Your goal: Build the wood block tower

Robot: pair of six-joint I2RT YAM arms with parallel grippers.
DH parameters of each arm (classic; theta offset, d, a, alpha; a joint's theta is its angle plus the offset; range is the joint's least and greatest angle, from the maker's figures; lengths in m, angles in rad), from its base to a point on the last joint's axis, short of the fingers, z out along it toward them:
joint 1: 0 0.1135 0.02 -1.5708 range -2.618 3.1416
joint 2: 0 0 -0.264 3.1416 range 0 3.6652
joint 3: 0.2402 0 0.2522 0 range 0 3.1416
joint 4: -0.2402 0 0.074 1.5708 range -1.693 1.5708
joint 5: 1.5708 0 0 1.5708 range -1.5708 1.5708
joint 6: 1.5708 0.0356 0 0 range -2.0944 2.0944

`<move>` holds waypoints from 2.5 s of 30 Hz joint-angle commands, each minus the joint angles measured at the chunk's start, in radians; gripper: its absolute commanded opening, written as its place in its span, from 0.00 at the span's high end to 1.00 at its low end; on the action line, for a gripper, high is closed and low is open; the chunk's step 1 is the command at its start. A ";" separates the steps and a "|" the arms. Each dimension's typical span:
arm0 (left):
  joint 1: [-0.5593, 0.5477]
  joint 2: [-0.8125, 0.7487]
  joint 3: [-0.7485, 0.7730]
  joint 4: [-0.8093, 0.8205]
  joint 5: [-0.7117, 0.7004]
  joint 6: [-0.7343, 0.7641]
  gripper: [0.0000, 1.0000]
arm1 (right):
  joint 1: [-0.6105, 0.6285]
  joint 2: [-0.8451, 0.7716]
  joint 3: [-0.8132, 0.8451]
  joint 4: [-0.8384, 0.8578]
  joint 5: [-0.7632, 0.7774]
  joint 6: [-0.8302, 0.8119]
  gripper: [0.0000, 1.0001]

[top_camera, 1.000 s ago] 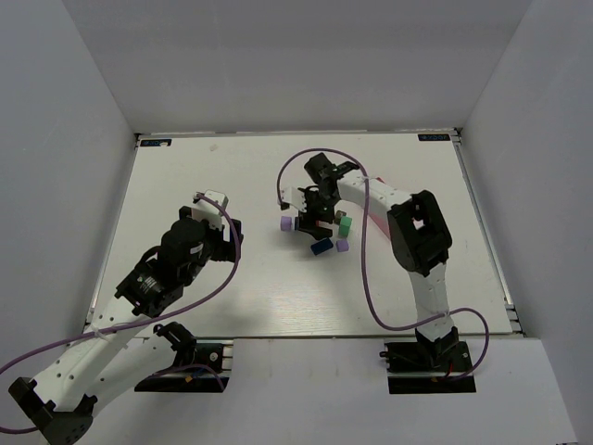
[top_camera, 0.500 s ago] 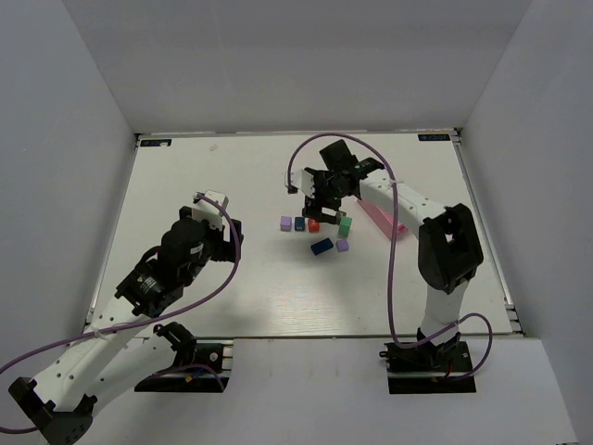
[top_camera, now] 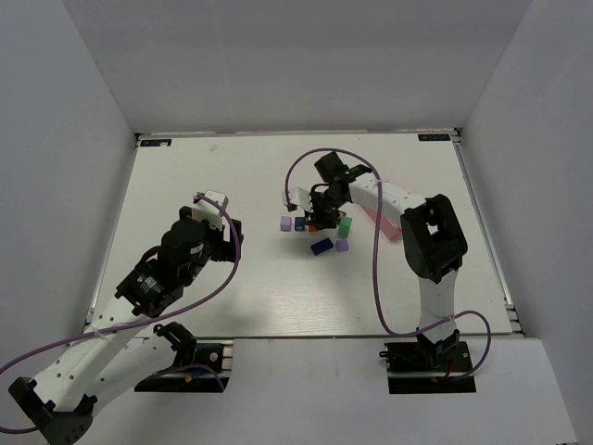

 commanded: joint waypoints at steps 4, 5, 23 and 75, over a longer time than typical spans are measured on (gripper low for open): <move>0.006 -0.011 -0.006 0.006 -0.001 0.006 0.08 | -0.002 0.023 0.014 -0.007 -0.036 -0.051 0.41; 0.006 -0.011 -0.006 0.006 -0.001 0.006 0.08 | -0.001 0.026 0.015 -0.006 -0.038 -0.051 0.39; 0.006 -0.011 -0.006 0.006 -0.001 0.006 0.08 | -0.001 0.082 0.051 0.037 -0.007 -0.005 0.32; 0.006 -0.011 -0.006 0.006 -0.001 0.006 0.08 | -0.004 0.109 0.072 0.088 0.022 0.097 0.47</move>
